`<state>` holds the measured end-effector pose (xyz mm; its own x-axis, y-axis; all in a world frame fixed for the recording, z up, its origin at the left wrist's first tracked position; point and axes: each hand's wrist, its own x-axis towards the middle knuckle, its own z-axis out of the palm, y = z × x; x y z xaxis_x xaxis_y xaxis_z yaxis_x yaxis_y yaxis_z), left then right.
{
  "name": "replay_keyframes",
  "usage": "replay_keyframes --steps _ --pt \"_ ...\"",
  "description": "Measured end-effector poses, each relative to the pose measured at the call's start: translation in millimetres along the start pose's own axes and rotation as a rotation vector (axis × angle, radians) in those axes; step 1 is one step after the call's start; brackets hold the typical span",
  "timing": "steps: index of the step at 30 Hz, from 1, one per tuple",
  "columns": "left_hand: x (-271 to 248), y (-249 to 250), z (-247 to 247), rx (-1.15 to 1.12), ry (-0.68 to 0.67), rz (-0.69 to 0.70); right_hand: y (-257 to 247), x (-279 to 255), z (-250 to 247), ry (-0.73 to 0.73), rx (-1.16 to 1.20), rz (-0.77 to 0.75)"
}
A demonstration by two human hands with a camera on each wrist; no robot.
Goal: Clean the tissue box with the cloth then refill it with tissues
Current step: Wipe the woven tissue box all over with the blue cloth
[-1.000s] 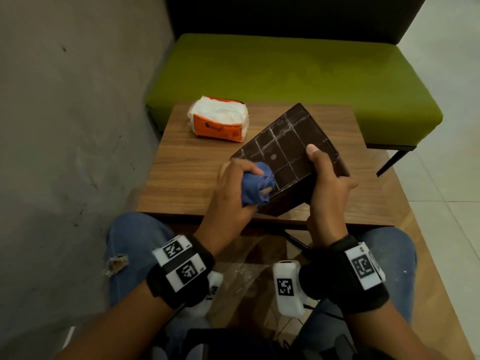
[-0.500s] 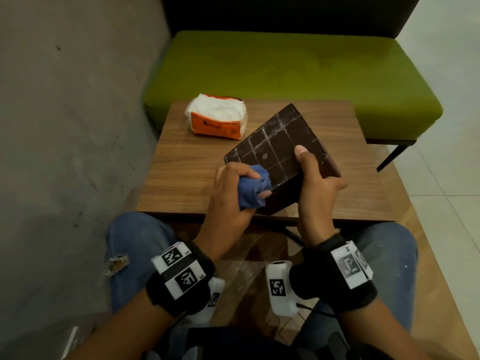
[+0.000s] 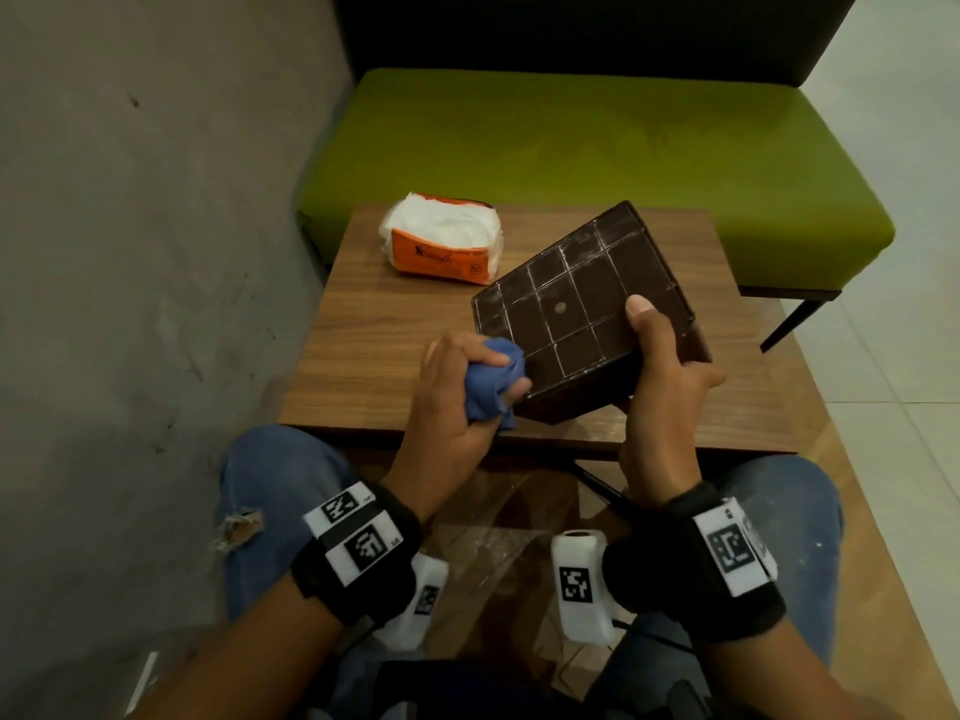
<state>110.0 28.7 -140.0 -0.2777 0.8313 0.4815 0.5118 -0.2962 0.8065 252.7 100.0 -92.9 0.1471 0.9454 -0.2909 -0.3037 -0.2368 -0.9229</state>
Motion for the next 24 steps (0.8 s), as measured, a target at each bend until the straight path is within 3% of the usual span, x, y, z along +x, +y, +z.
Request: replay_keyframes --steps 5,8,12,16,20,24 --pt "22.5 29.2 22.8 0.094 -0.072 0.209 6.3 -4.7 6.2 -0.037 -0.051 -0.073" --pt "16.3 18.9 18.5 0.118 -0.076 0.168 10.4 -3.5 0.5 -0.072 -0.031 -0.039" --pt "-1.7 -13.2 -6.9 0.134 -0.072 -0.150 8.3 8.9 -13.4 -0.131 -0.076 -0.059" --pt "5.3 -27.7 -38.6 -0.187 -0.008 -0.526 1.3 23.7 -22.1 -0.179 -0.153 0.076" --pt "11.8 -26.2 -54.0 -0.401 -0.331 -0.875 -14.0 34.9 -25.8 -0.400 -0.274 0.060" --pt "7.8 -18.4 -46.3 -0.607 -0.388 -1.118 -21.0 35.0 -18.3 -0.530 -0.402 0.042"
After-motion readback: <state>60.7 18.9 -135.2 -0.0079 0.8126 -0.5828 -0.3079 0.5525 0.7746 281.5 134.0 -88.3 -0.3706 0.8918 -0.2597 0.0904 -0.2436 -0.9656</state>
